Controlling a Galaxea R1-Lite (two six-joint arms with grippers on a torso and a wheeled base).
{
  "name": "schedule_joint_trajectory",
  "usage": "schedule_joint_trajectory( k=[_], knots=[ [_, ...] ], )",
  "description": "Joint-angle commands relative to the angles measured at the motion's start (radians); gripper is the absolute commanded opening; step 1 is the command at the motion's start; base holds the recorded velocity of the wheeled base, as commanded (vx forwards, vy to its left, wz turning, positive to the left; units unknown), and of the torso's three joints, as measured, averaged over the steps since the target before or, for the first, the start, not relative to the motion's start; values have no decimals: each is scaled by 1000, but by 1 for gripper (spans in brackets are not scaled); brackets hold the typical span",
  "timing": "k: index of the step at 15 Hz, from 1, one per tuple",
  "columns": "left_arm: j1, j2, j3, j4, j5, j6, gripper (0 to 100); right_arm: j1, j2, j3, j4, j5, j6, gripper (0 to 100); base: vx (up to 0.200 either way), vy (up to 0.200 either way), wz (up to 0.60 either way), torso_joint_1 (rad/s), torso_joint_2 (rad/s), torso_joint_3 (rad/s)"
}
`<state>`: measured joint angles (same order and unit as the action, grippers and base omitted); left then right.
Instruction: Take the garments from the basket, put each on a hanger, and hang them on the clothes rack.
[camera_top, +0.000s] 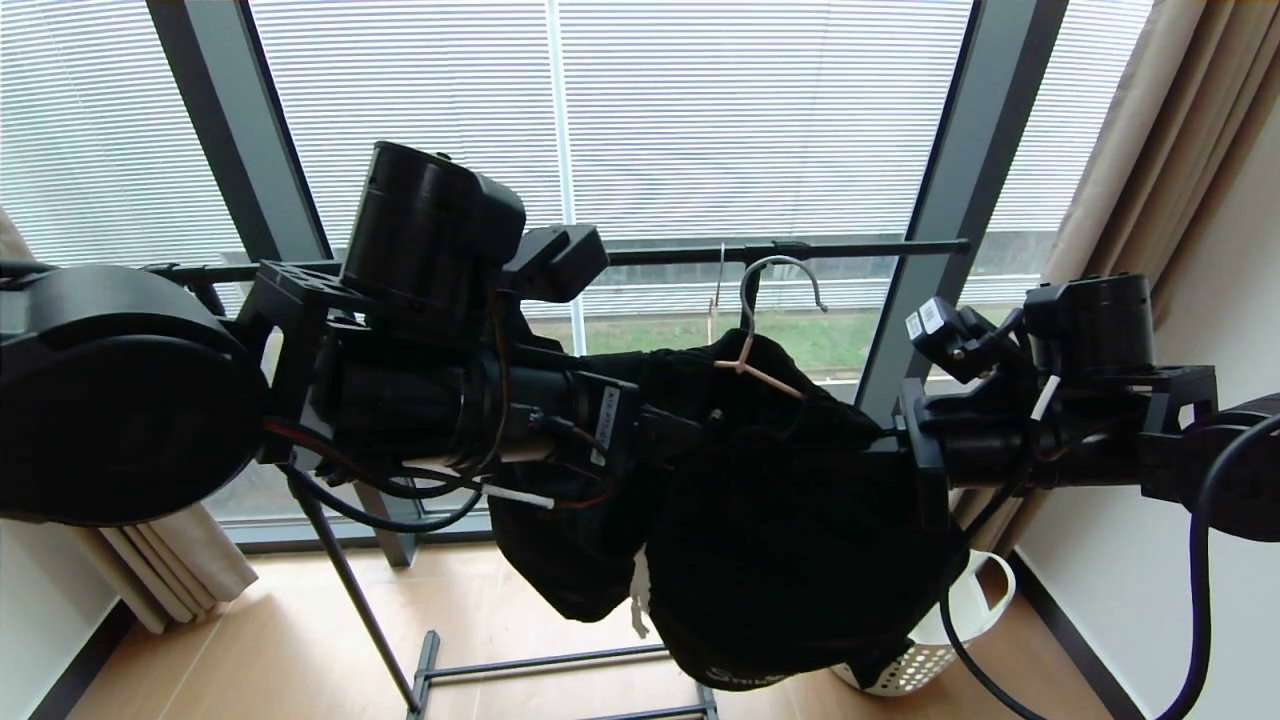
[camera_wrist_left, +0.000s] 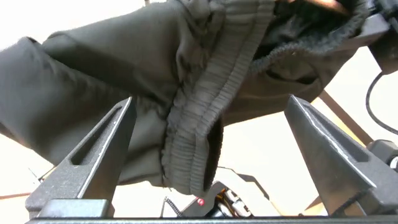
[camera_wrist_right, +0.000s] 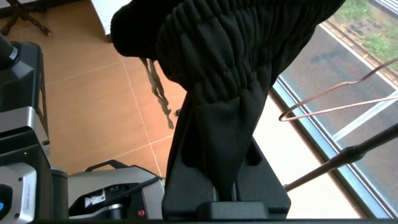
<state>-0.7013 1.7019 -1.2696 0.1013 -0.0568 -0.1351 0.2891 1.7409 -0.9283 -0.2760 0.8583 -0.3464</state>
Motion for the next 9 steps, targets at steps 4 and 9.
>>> schedule_joint_trajectory(
  k=[4,9],
  knots=[
    [117,-90,16,-20,-92,94,100,-16,20,16,3,41,-42,0,0,0,0,0,0,0],
    [253,-127,101,-20,-337,413,100,-16,40,49,9,42,-141,0,0,0,0,0,0,0]
  ],
)
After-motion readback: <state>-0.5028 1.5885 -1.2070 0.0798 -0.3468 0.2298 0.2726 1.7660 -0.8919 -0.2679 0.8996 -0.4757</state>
